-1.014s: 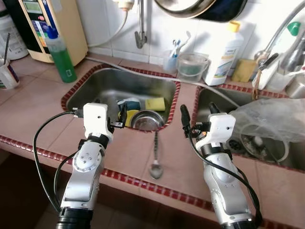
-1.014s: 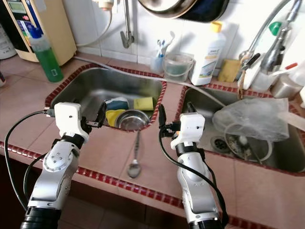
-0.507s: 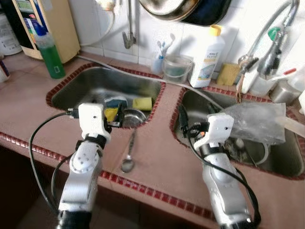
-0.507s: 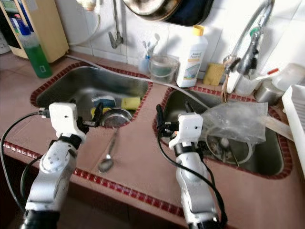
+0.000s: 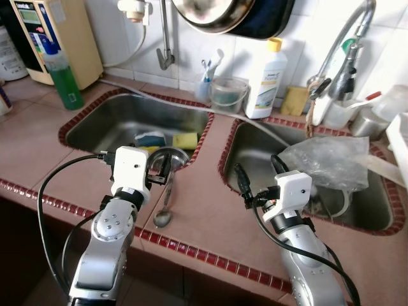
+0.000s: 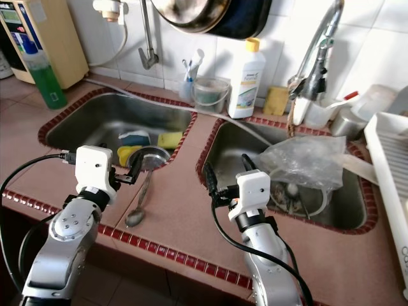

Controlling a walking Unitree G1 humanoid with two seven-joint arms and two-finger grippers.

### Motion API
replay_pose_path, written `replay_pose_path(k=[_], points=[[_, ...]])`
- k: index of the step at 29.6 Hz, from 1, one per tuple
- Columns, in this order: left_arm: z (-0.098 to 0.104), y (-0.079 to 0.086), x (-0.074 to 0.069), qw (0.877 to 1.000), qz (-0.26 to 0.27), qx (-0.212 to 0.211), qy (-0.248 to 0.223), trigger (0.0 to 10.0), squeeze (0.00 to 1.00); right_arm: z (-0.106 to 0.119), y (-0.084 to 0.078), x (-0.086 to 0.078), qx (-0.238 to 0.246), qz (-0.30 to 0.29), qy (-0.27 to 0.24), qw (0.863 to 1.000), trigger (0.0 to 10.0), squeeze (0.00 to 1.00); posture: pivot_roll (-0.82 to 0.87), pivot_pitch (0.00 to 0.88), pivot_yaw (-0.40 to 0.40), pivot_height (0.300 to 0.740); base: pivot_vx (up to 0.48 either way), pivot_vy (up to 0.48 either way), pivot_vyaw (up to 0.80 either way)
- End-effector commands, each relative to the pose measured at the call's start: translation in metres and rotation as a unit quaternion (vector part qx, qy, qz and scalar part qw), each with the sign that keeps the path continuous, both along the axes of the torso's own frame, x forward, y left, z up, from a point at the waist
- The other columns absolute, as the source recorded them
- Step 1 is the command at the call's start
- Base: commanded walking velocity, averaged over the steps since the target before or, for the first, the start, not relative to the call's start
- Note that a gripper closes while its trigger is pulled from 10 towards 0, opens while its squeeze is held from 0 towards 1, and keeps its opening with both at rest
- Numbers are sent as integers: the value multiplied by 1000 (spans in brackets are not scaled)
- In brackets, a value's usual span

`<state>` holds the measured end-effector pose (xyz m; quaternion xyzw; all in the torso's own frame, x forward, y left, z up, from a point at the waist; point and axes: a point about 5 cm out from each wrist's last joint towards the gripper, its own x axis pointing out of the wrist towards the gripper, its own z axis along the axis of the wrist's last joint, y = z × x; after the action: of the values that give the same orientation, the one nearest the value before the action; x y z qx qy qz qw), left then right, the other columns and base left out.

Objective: Kitchen organization

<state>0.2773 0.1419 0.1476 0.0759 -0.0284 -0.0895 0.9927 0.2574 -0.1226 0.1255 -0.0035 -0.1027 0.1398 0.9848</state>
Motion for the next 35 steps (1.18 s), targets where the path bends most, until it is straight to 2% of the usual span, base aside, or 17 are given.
replay_pose_path(k=[1, 7, 9, 14, 18, 22, 25, 28, 35], points=[[1, -5, -4, 1000, -15, 6, 3, 10000, 0, 3, -1, -2, -1, 4, -4, 1000, 10000, 0, -95, 85, -7, 740, 0, 0, 0], [-8, -8, -16, 999, -23, 17, 24, 10000, 0, 4, 0, -3, 0, 9, 1, 1000, 10000, 0, -94, 92, -11, 740, 0, 0, 0], [-13, -14, -25, 997, -65, 7, 50, 10000, 0, 4, 2, -6, -3, 23, 6, 1000, 10000, 0, -91, 97, -15, 740, 0, 0, 0], [-18, -18, -32, 995, -77, 19, 59, 10000, 0, 2, 3, -10, -8, 39, 11, 999, 10000, 0, -89, 102, -18, 740, 0, 0, 0], [-23, -27, -44, 990, -109, -10, 91, 10000, 0, 2, 3, -16, -18, 70, 17, 997, 10000, 0, -91, 109, -17, 740, 0, 0, 0], [-30, -29, -50, 987, -118, -3, 111, 10000, 0, 2, 4, -25, -18, 104, 32, 994, 10000, 0, -96, 117, -21, 740, 0, 0, 0], [-31, -29, -50, 987, -113, -11, 116, 10000, 0, 3, 6, -29, -21, 124, 34, 992, 10000, 0, -97, 119, -21, 740, 0, 0, 0], [-33, -25, -45, 986, -84, -38, 139, 10000, 0, 7, 6, -37, -19, 168, 40, 985, 10000, 0, -104, 120, -25, 740, 0, 0, 0], [-34, -23, -39, 984, -51, -56, 162, 10000, 0, 17, 8, -44, -8, 204, 44, 978, 10000, 0, -115, 121, -27, 740, 0, 0, 0]])
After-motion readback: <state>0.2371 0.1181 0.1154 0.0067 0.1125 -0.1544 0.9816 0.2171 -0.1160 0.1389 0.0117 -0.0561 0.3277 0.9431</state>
